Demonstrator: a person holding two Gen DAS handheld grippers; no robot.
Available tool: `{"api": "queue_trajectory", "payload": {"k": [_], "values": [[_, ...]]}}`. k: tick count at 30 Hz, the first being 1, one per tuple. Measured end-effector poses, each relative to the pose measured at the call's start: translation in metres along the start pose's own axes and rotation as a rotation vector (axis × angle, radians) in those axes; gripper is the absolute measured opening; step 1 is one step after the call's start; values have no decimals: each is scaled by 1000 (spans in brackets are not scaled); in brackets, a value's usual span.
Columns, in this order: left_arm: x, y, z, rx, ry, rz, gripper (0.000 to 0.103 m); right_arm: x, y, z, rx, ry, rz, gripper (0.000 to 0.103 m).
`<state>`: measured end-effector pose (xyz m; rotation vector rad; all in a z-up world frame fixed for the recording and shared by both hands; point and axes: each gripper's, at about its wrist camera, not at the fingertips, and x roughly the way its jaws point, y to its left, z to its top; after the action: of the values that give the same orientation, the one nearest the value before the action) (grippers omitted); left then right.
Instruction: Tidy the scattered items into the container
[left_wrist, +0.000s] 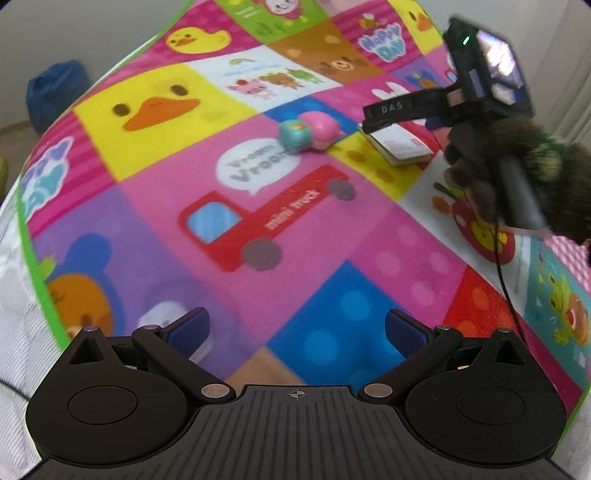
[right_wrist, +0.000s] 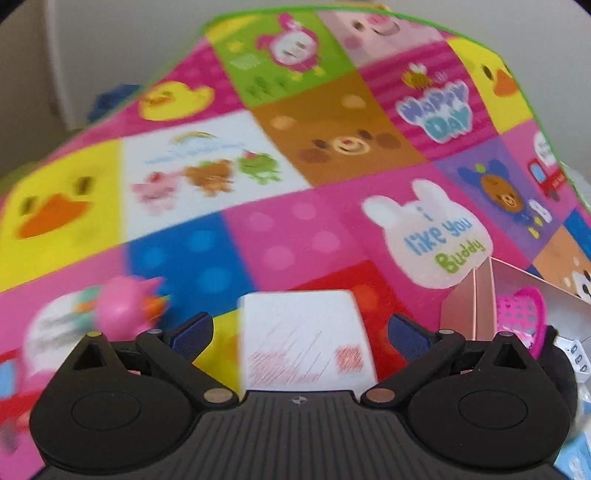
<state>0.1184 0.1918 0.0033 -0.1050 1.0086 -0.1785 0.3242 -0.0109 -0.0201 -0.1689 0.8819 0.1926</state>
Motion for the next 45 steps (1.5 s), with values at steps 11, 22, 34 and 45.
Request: {"api": "queue_trajectory", "payload": {"k": [11, 22, 34, 45], "values": [[4, 1, 2, -29, 4, 26, 103, -32, 23, -47, -86, 75, 233, 81], [37, -52, 36, 160, -161, 26, 103, -169, -24, -194, -243, 168, 246, 81], [142, -62, 126, 192, -250, 205, 103, -239, -119, -241, 98, 194, 40, 82], [122, -102, 105, 337, -221, 113, 71, -255, -131, -275, 4, 180, -37, 87]]}}
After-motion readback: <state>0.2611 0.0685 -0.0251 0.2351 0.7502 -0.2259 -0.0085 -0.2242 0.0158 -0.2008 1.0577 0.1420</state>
